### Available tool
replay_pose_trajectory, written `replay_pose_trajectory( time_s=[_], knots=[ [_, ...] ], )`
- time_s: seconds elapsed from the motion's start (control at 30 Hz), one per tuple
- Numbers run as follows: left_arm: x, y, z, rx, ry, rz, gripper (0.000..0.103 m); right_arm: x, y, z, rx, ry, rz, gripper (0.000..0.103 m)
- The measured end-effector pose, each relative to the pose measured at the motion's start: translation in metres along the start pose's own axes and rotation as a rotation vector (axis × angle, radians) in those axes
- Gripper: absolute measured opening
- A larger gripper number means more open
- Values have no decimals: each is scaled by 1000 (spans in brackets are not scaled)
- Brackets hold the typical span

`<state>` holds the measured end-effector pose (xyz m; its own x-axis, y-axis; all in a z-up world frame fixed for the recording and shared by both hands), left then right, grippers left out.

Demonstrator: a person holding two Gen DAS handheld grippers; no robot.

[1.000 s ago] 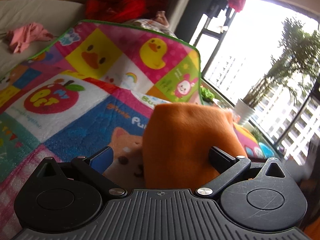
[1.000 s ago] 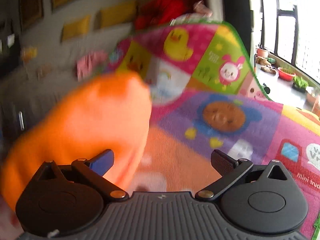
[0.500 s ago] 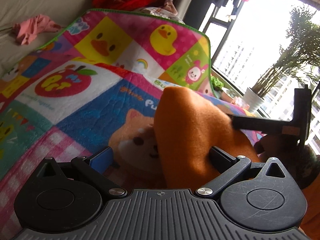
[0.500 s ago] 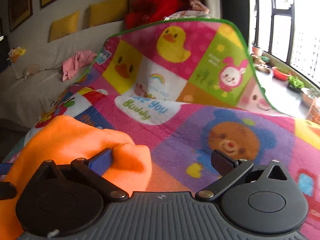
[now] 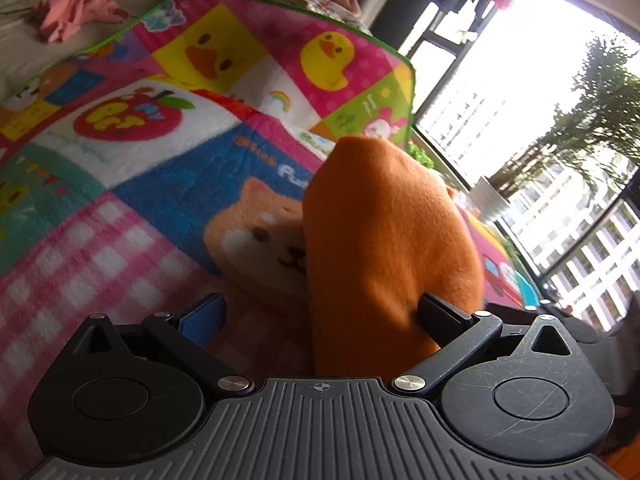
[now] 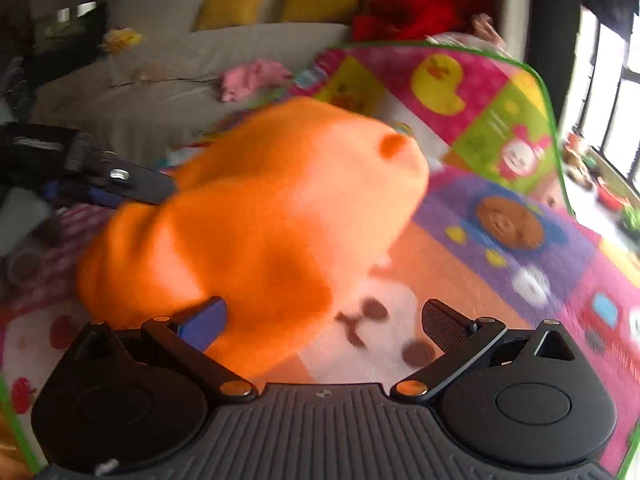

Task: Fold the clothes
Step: 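Push the orange bundle with the left gripper while the right gripper tucks its gathered end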

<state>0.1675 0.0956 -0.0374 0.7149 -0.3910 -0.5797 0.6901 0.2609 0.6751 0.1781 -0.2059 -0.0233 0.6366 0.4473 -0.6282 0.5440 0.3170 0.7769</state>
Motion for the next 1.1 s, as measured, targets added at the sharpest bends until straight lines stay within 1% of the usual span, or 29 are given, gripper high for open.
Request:
replay_pose_trajectory(
  time_s=[0.07, 0.17, 0.23, 0.27, 0.33, 0.4, 0.47, 0.53, 0.8, 0.97, 1.03, 1.1],
  knots=[
    [-1, -6, 3, -5, -26, -9, 103, -8, -2, 5, 43, 25, 18, 103],
    [5, -14, -1, -40, -68, -44, 103, -23, -9, -8, -9, 89, 40, 103],
    [10, -17, -6, -87, -93, -60, 103, -23, -14, -20, -55, 117, 22, 103],
    [11, -17, -5, -90, -93, -57, 103, -20, -16, -24, -74, 118, 6, 103],
    [13, -17, -2, -89, -95, -59, 103, -7, -19, -31, -97, 84, -30, 103],
    [17, -16, 4, -81, -104, -73, 103, 4, -19, -31, -95, 52, -47, 103],
    [23, -14, 9, -64, -111, -92, 103, 10, -13, -23, -65, 66, -43, 103],
    [32, -8, 13, -42, -116, -104, 103, 17, -7, -17, -74, 41, -26, 103],
    [90, 38, 22, -14, -73, -111, 103, 58, 25, 20, -79, -77, 7, 103],
    [120, 64, 26, 21, -44, -88, 103, 83, 42, 49, -82, -145, 23, 103],
    [129, 71, 25, 9, -48, -88, 103, 88, 44, 58, -68, -140, 20, 103],
    [135, 73, 23, -4, -60, -92, 103, 87, 43, 68, -31, -88, 8, 103]
  ],
)
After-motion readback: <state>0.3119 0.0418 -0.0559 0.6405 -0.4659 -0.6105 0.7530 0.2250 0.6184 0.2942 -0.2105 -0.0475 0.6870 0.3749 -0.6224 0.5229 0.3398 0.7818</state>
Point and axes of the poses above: each gripper's, at about its wrist camera, not at the fingertips, and x roughly the way its jaws point, z to its right, y to its top, the point moved 1 cm from there along x, roughly the way its jaws point, and after that the axes turned 2 degrees about x, right-handed, at the moved point
